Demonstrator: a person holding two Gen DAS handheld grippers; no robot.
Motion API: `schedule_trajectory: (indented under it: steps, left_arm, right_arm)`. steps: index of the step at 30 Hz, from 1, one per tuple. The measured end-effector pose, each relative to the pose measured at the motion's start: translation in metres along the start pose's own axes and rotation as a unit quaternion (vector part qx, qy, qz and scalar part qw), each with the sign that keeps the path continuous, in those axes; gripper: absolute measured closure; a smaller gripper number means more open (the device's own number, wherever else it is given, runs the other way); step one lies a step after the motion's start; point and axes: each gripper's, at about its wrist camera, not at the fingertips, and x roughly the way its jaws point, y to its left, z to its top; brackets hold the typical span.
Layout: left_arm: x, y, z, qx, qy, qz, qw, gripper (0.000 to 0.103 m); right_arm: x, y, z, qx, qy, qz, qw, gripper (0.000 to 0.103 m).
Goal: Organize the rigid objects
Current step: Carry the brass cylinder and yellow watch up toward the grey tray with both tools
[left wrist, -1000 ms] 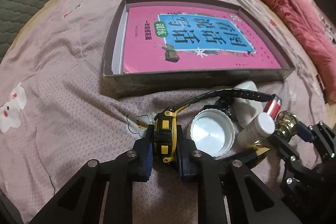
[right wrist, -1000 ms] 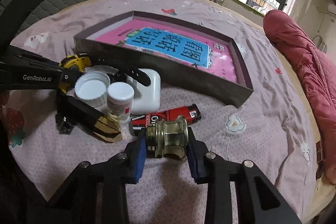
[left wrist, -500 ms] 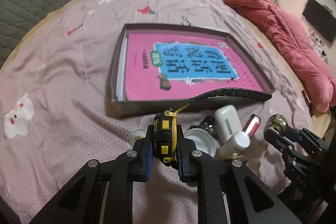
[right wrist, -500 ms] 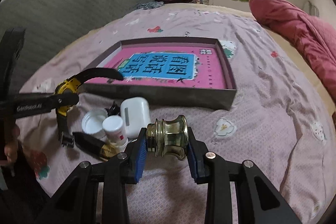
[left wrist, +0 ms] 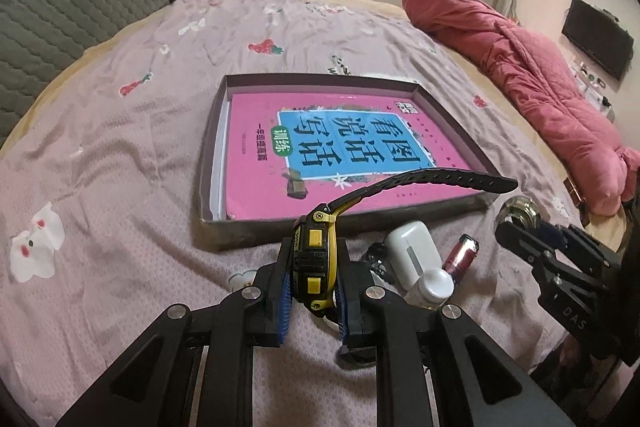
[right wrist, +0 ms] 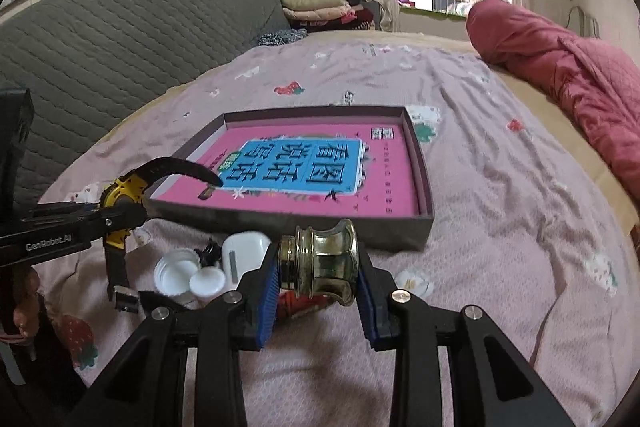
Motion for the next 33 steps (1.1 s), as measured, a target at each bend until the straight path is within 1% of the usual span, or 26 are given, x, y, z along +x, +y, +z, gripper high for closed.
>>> schedule_trajectory:
  steps: [5,8,18,26,33]
  left_arm:
    - [0.0,0.0,0.002,0.006,-0.009,0.009,0.9999,0.085]
    - [0.001,0.001,0.005,0.003,-0.013,0.009,0.9999,0.085]
    - [0.012,0.006,0.017,-0.008,-0.016,0.015,0.9997,0.085]
    - [0.025,0.01,0.032,-0.02,-0.018,0.025,0.9993,0.085]
    - [0.042,0.016,0.043,-0.028,-0.011,0.035,0.9989,0.085]
  right_arm:
    - [0.006,0.001,0.006,-0.004,-0.005,-0.003,1.0,0.068]
    - [0.007,0.0,0.008,0.001,-0.007,0.003,1.0,0.068]
    - [0.016,-0.01,0.019,0.002,-0.021,-0.008,1.0,0.068]
    - [0.027,-0.016,0.027,0.004,-0.024,-0.011,1.0,0.068]
    - [0.037,-0.015,0.032,-0.009,-0.022,-0.017,1.0,0.068]
